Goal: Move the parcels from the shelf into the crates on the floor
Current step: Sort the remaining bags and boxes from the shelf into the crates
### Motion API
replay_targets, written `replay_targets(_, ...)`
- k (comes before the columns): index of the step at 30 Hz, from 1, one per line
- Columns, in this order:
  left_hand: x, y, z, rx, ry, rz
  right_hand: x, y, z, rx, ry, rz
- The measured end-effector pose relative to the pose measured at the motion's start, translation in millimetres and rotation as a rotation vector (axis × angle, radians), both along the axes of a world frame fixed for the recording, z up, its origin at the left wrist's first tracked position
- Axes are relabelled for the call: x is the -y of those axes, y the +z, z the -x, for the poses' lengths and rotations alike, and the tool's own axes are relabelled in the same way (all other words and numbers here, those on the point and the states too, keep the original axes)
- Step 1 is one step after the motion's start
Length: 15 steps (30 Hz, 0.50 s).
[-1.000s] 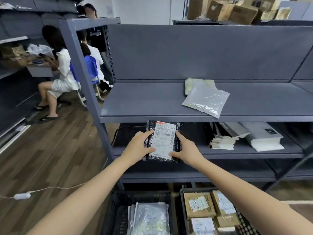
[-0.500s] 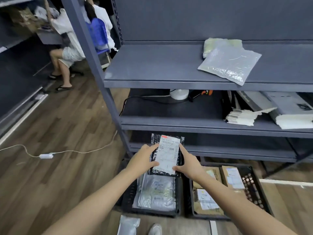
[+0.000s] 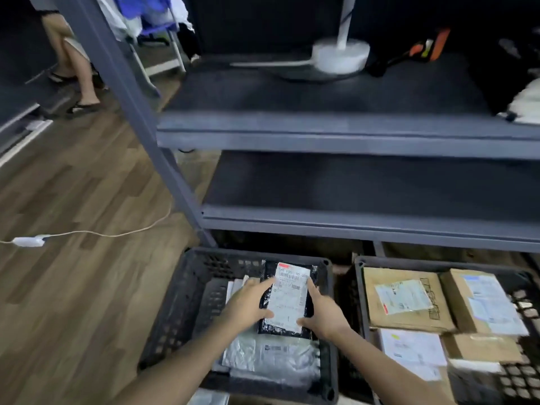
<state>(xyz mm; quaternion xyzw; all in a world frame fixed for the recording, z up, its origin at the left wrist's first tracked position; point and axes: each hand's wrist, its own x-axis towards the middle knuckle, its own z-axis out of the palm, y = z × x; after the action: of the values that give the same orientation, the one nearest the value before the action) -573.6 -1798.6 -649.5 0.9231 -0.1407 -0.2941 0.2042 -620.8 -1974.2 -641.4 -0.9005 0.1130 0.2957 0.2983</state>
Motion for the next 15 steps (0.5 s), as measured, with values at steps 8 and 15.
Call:
replay_targets(8,7.0,-182.3,-8.6,-0.022,0.066,0.097,-3.6,-174.6,-15.9,-0.015,0.004,0.126)
replay_targets(15,23.5,-248.5,-13.0,-0.076,0.026,0.126,-6.0,-227.1,-26.4,-0.027,-0.025,0.249)
